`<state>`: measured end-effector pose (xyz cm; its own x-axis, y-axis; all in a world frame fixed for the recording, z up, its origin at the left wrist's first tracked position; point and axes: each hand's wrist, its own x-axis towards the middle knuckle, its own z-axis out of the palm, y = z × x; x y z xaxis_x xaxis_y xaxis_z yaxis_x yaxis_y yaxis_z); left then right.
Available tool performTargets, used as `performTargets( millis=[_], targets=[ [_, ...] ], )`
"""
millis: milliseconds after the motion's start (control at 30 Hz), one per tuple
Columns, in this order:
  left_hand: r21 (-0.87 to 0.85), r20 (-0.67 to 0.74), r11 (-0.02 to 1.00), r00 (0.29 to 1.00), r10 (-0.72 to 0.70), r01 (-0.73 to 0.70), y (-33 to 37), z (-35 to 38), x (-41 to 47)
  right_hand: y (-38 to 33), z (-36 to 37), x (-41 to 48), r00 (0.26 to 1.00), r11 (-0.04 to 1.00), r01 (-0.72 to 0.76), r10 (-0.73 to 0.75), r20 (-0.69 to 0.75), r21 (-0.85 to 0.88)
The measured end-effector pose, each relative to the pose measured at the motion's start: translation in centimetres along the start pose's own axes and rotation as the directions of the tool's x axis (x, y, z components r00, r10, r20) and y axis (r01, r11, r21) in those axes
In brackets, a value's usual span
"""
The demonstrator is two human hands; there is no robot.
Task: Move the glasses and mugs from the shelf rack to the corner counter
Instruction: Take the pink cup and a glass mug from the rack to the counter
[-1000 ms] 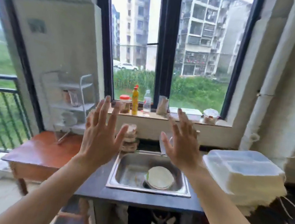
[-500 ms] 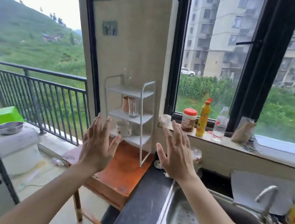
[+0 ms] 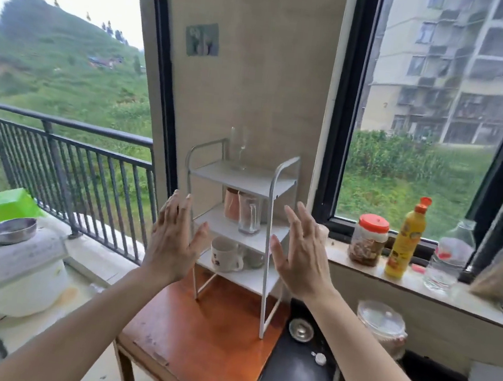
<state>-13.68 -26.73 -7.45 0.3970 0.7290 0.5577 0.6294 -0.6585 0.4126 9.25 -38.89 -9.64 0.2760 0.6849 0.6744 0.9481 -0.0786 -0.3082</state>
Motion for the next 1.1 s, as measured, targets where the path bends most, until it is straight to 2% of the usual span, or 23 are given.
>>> performTargets(
  millis=[133,233,333,400,467,533,600,700,800,900,1100],
  targets=[
    [-0.093,0.059,0.994,0.997,0.055,-0.049,-3.2,3.7,5.3,-0.3,3.6,3.1,0.999,0.999,-0.017,0.016,-0.036,-0.032],
    [-0.177,0.159,0.981,0.981,0.109,-0.081,-6.3,6.5,9.1,-0.6,6.7,5.4,0.990,0.992,-0.113,0.107,-0.090,-0.065],
    [-0.280,0.270,0.959,0.955,0.126,-0.048,-9.0,9.5,12.0,-1.4,9.8,6.8,0.980,0.979,-0.172,0.159,-0.117,-0.108],
    [-0.343,0.335,0.939,0.931,0.143,-0.021,-10.4,11.4,13.5,-2.0,11.9,7.4,0.976,0.968,-0.210,0.200,-0.082,-0.137],
    [-0.439,0.410,0.898,0.897,0.165,0.035,-11.0,12.8,14.9,-2.6,13.5,7.7,0.954,0.947,-0.300,0.297,-0.047,-0.115],
    [-0.541,0.500,0.824,0.852,0.153,0.170,-11.2,14.2,16.2,-3.0,15.1,8.2,0.930,0.927,-0.369,0.367,-0.029,-0.074],
    [-0.626,0.567,0.705,0.815,0.118,0.334,-11.0,15.2,17.3,-3.3,16.1,8.9,0.912,0.912,-0.409,0.409,0.015,-0.019],
    [-0.700,0.614,0.519,0.785,0.086,0.490,-10.6,16.5,18.3,-3.7,17.4,10.3,0.834,0.821,-0.552,0.546,0.082,0.144],
    [-0.722,0.640,0.401,0.764,0.080,0.563,-9.7,16.7,18.8,-3.5,17.9,11.5,0.759,0.706,-0.619,0.650,0.031,0.344],
    [-0.714,0.663,0.344,0.747,0.052,0.610,-9.5,17.0,19.0,-2.8,17.9,12.0,0.691,0.585,-0.657,0.720,0.069,0.476],
    [-0.707,0.656,0.322,0.754,-0.032,0.629,-10.1,16.7,18.4,-3.7,17.5,11.9,0.640,0.442,-0.710,0.729,0.241,0.548]
  ],
)
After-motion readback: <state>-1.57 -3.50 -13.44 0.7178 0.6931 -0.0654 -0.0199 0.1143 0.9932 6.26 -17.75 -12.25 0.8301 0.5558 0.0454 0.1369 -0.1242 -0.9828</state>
